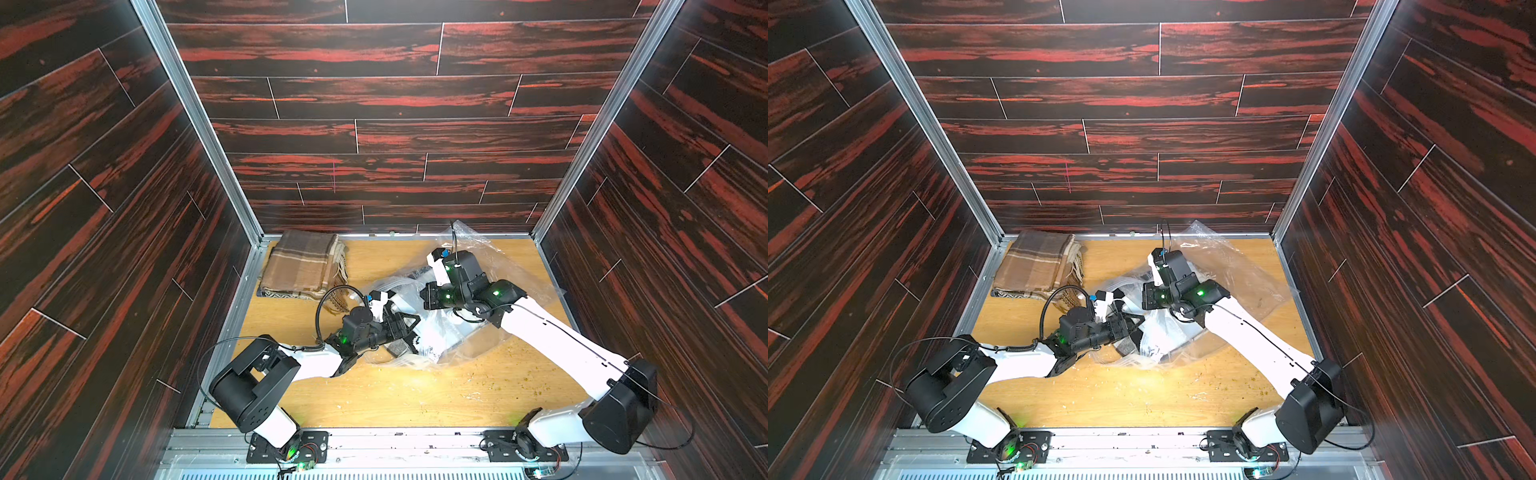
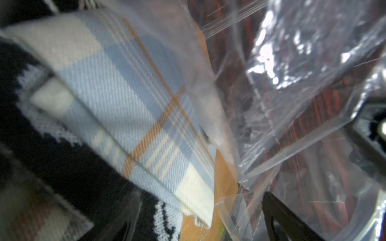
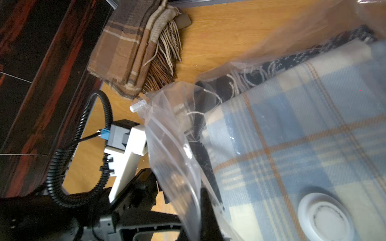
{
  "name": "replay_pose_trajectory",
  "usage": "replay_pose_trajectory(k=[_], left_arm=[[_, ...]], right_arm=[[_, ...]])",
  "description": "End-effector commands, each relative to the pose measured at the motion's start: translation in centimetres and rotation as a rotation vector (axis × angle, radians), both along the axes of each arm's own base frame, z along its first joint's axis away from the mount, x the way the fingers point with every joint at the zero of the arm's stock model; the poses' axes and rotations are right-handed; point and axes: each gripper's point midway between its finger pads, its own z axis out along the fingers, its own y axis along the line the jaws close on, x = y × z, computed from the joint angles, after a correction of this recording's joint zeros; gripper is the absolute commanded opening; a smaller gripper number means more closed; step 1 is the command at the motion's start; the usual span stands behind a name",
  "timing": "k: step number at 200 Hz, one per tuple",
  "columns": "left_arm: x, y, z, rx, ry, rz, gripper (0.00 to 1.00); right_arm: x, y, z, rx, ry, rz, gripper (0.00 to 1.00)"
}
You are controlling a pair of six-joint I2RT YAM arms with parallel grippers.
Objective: Take the scarf out of the vacuum bag
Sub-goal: Take out the scarf from the vacuum bag.
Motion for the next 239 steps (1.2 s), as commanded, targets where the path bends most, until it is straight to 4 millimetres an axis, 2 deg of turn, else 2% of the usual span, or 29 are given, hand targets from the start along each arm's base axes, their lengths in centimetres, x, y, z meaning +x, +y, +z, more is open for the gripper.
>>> replay_pose_trajectory(k=[1, 80, 101, 111, 115, 156, 201, 239], left_arm=[[0.3, -0.8, 0.0, -0.005, 0.010, -0.020, 0.93], [0.6, -1.3, -3.4, 0.034, 0.108, -0.013, 0.90], [1.1, -1.6, -3.6, 0.031, 0.113, -0.009, 0.90], [1.3, -1.9, -3.1, 0.016, 0.109, -0.009, 0.90], [1.4, -1.9, -4.1, 0.027, 0.129, -0.006, 0.90], [2.1, -2.6, -5.2, 0.022, 0.178, 0.004, 0.90], [2.8, -3.4, -4.3, 0.000, 0.192, -0.004, 0.87], [2.6, -3.6, -0.8, -0.037, 0.157, -0.018, 0.84]], right_arm=[[0.5, -0.4, 0.0, -0.031, -0.020, -0.016, 0.04], [1.8, -0.4, 2.3, -0.011, -0.090, -0.047, 0.04], [1.8, 0.0, 3.4, 0.021, -0.103, -0.032, 0.04], [1.8, 0.2, 3.7, 0.033, -0.104, -0.026, 0.04], [1.7, 0.3, 3.8, 0.034, -0.103, -0.023, 0.04], [1.6, 0.4, 3.7, 0.044, -0.096, -0.021, 0.04], [1.5, 0.2, 3.5, 0.038, -0.098, -0.027, 0.04], [1.5, 0.0, 3.7, 0.038, -0.104, -0.032, 0.04]])
